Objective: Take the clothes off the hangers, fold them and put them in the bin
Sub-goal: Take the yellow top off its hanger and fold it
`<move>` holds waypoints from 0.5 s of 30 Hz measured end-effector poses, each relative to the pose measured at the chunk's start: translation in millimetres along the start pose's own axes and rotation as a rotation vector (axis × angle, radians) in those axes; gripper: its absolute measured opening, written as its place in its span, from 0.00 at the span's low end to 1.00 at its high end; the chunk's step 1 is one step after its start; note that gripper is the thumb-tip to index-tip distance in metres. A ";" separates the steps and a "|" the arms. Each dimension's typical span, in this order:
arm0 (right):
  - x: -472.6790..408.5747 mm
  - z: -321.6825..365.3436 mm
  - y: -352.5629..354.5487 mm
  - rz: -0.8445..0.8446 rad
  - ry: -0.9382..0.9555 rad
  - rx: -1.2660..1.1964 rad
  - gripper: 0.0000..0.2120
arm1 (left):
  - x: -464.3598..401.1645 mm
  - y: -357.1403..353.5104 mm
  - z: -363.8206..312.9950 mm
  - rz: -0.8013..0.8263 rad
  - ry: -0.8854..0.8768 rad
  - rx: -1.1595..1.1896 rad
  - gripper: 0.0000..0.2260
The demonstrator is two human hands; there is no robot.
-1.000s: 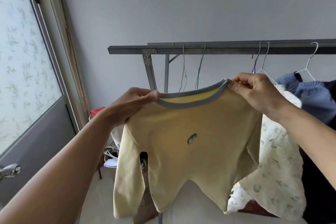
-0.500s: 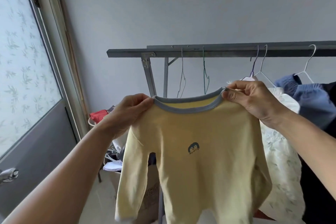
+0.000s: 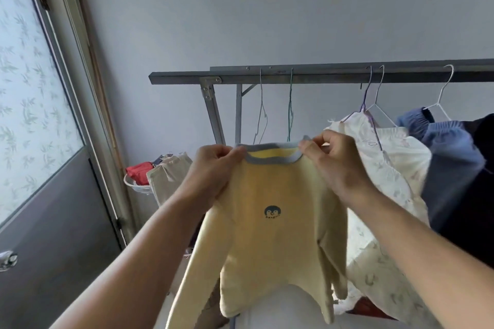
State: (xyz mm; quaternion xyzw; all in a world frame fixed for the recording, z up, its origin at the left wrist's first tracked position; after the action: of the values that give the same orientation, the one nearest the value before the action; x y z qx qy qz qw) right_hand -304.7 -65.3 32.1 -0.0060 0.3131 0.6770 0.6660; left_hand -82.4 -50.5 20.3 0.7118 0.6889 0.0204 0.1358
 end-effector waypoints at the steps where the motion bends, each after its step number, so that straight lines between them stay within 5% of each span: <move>1: 3.6 2.8 -10.0 0.003 0.006 0.006 0.13 | 2.0 -9.6 -1.4 0.022 -0.007 0.015 0.13; 8: 12.5 17.2 -44.4 0.085 -0.016 0.025 0.11 | 11.8 -42.4 -0.5 0.140 -0.061 0.184 0.13; 15: 12.1 20.4 -47.5 0.105 -0.026 0.078 0.09 | 17.6 -41.7 0.1 0.083 -0.063 0.201 0.10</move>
State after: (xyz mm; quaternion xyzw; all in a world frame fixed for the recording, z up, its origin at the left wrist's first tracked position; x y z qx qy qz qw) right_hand -254.7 -49.5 23.6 0.0449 0.3304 0.6984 0.6332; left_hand -122.2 -32.6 8.2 0.7501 0.6526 -0.0654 0.0846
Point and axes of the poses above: each hand's wrist, its own x-axis away from the middle knuckle, its own y-axis out of the back of the hand, z = x × y, the point moved 4 cm from there along -x, towards the middle knuckle, and after that the axes turned 15 degrees about z, right-handed, at the moved point
